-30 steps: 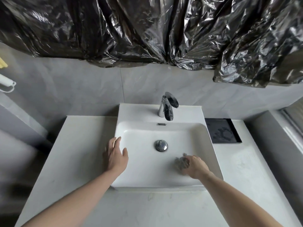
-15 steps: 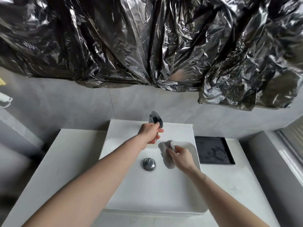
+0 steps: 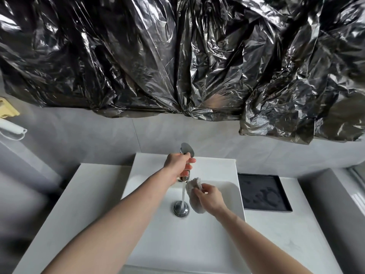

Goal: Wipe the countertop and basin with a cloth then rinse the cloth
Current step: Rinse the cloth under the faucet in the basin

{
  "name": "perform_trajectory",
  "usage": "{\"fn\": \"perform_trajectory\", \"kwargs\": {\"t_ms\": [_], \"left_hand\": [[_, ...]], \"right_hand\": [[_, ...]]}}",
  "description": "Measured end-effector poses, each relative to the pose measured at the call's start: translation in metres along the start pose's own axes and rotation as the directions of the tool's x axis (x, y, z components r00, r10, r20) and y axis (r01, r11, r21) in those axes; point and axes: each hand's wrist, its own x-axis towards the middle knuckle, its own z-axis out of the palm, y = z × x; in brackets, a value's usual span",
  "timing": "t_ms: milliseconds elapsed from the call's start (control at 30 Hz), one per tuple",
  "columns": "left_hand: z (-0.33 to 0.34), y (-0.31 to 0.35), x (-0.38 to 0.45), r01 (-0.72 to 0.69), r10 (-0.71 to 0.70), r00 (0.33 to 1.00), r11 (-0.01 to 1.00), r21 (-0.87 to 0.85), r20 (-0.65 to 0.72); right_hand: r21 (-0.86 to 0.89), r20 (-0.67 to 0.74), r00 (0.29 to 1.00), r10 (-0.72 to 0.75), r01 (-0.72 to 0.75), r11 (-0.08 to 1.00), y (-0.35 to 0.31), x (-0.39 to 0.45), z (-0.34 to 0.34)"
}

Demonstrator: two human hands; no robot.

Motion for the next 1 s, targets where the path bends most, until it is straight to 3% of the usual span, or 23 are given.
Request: {"fn": "perform_trajectory", "kwargs": {"t_ms": [100,267,333,467,633,767,900,1000], "left_hand": [[-0.013,-0.011,0.001,-0.046,0.046,0.999,0.998,0.047,0.000],[-0.062,-0.088,-0.004,-0.018,0.063,0.959,0.987,0.163,-0.277],[-0.075,-0.121,-0.007,0.012,0.053,0.976,0.954,0.298,-0.210],[-0.072,-0.143,0.001,-0.169,0.125,0.984,0.868,0.466,0.126],[-0.065,-0.137,0.016,-0.202,0.202,0.977,0.777,0.597,0.067],[-0.058,-0.131,0.021,-0.208,0.220,0.975,0.827,0.522,0.041],[-0.055,-0.128,0.024,-0.127,0.113,0.991,0.952,0.278,0.068],[-0.055,-0.129,0.028,-0.100,0.079,0.988,0.982,0.158,0.134]], "right_hand": [[-0.040,0.033,0.999,0.000,0.001,0.999,-0.001,0.002,0.012],[-0.046,0.119,0.992,-0.035,0.041,0.998,-0.010,0.004,0.029],[0.032,0.186,0.982,-0.016,0.010,0.999,-0.013,0.003,0.035],[0.107,0.226,0.974,-0.022,-0.002,0.994,-0.019,0.002,0.043],[0.137,0.130,0.989,-0.074,0.056,0.989,-0.015,-0.001,0.039],[0.212,0.121,0.989,-0.088,0.061,0.975,0.002,-0.002,0.033],[0.015,0.150,0.985,-0.087,0.085,0.996,0.026,0.003,0.041],[-0.070,0.128,0.991,-0.042,0.051,0.996,0.027,0.004,0.045]]}}
